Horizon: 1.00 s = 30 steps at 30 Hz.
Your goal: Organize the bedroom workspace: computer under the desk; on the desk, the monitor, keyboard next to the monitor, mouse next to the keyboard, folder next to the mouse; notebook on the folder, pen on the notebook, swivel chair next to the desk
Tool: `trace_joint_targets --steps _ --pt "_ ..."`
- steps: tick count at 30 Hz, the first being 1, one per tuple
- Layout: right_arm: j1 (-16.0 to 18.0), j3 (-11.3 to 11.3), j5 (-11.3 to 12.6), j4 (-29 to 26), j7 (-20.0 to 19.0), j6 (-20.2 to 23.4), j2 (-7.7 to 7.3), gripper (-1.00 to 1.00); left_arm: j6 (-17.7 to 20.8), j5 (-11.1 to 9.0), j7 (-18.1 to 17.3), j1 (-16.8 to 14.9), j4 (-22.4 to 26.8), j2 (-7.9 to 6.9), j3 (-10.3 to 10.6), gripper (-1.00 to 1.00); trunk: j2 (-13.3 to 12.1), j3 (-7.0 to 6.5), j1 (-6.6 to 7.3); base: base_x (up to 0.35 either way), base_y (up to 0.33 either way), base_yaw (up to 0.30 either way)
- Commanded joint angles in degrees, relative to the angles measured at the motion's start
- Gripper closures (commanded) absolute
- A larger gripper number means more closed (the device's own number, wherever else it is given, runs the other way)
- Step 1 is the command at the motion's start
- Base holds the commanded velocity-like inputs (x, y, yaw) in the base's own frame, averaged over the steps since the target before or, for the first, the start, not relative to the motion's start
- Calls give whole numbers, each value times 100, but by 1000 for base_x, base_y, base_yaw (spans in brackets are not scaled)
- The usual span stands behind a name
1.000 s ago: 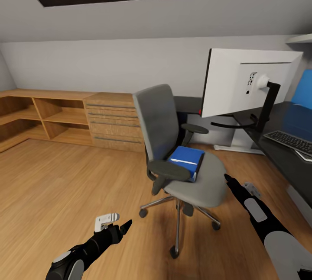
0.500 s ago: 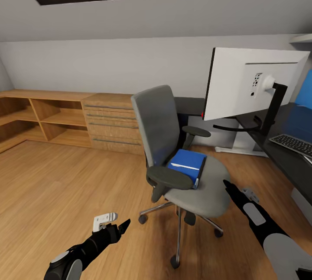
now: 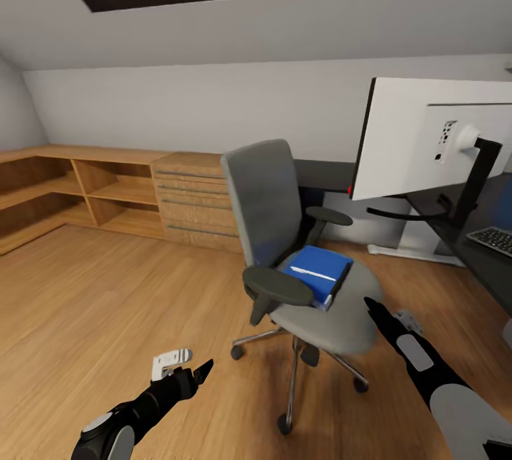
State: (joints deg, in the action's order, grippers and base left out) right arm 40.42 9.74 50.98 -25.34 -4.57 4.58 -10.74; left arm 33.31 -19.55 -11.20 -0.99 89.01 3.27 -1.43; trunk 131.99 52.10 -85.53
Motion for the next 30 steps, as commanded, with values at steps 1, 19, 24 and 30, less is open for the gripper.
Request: trace_joint_targets --steps 1,19,24,30 --pt "1 32 35 -5 -26 36 1 -100 44 -23 -23 -5 2 7 -15 -100 2 5 1 0 0 260" --pt "1 34 34 -26 -35 41 -1 -100 35 -19 -23 -1 28 7 -15 -100 2 34 1 0 0 257" --pt "1 41 34 -43 -31 39 -7 -100 35 -17 -23 0 29 7 -15 -100 2 61 1 0 0 189" --pt "1 39 29 -60 -35 24 -7 -100 37 -16 -23 -1 29 7 -15 -100 2 68 1 0 0 37"
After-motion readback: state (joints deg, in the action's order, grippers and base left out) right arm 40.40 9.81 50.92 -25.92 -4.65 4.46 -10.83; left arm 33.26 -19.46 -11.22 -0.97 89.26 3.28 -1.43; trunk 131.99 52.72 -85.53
